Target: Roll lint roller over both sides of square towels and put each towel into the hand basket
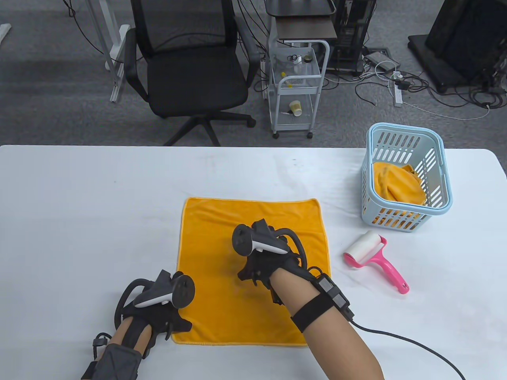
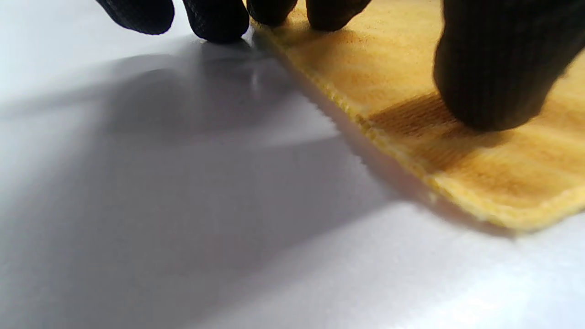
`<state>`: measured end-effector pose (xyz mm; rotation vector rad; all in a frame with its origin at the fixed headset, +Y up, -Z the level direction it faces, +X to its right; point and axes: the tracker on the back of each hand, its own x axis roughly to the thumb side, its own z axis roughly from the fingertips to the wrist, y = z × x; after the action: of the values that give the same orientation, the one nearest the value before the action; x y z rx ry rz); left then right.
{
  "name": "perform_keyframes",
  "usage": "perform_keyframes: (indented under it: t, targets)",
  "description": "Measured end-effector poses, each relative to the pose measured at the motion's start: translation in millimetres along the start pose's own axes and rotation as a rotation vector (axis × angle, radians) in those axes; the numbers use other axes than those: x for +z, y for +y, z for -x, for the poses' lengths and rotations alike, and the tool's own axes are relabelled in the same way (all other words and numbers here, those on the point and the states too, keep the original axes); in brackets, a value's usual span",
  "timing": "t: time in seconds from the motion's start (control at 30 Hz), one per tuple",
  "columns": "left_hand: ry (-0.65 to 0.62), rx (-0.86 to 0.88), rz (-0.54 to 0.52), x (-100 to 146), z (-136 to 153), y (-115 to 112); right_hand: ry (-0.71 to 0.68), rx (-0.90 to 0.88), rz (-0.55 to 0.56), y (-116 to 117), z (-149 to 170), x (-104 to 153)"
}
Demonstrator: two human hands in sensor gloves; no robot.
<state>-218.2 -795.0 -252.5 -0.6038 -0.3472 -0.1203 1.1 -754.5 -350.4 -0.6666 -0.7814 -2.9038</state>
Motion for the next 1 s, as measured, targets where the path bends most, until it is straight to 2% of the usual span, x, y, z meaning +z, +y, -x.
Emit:
perform_keyframes:
  t: [0.13, 0.27, 0.3, 0.5, 0.63, 0.67, 0.83, 1.0]
  targets:
    - [-0.009, 0.019, -0.011, 1, 1, 2, 0.035, -0.009, -0.091, 19, 8, -14]
    - [-0.019, 0.039, -0.023, 2, 3, 3, 0.080, -0.030, -0.132, 30, 22, -20]
    - [-0.020, 0.042, -0.026, 3, 3, 4, 0.079, 0.008, -0.071, 28, 23, -19]
    - [-0.039, 0.063, -0.046, 3, 3, 4, 0.115, 0.028, 0.082, 25, 21, -18]
    - [-0.046, 0.077, -0.058, 4, 4, 6, 0.117, 0.101, 0.083, 21, 27, -15]
    - [-0.047, 0.077, -0.061, 4, 4, 6, 0.131, 0.074, 0.059, 19, 32, -12]
    - [-0.058, 0.076, -0.081, 5, 2, 8, 0.229, -0.044, 0.234, -24, 74, 21]
    - [-0.058, 0.075, -0.086, 5, 2, 8, 0.393, -0.096, 0.500, -105, 135, 83]
